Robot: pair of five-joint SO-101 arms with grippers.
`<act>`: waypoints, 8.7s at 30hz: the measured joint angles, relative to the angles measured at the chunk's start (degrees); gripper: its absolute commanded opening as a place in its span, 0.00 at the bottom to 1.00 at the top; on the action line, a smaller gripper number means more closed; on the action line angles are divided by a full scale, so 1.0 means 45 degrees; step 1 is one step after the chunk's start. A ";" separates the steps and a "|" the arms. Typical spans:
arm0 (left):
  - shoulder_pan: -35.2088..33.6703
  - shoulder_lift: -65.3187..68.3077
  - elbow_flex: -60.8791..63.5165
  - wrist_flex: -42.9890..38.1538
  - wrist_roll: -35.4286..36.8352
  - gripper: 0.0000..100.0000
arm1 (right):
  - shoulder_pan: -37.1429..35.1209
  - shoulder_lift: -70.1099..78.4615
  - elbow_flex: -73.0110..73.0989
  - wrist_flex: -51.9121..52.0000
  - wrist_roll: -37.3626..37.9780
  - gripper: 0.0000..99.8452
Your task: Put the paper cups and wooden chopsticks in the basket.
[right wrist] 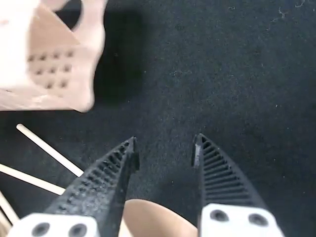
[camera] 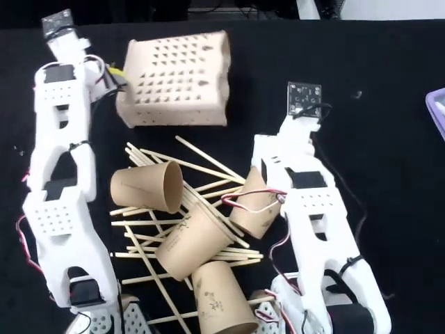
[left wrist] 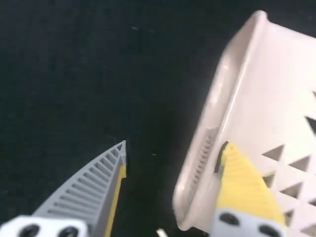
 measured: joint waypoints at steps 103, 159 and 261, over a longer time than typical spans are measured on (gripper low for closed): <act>0.2344 -0.1700 -0.7013 0.8615 -0.0977 0.16 | 0.0000 0.0000 0.0332 0.0000 0.0000 0.18; 0.1192 -0.2012 -0.7131 0.8733 -0.2833 0.22 | 0.0000 0.0000 0.0352 0.0000 0.0000 0.19; -0.4630 -1.7543 2.4010 -0.9709 0.1348 0.22 | -0.5158 0.6212 -2.0708 1.3031 1.1976 0.01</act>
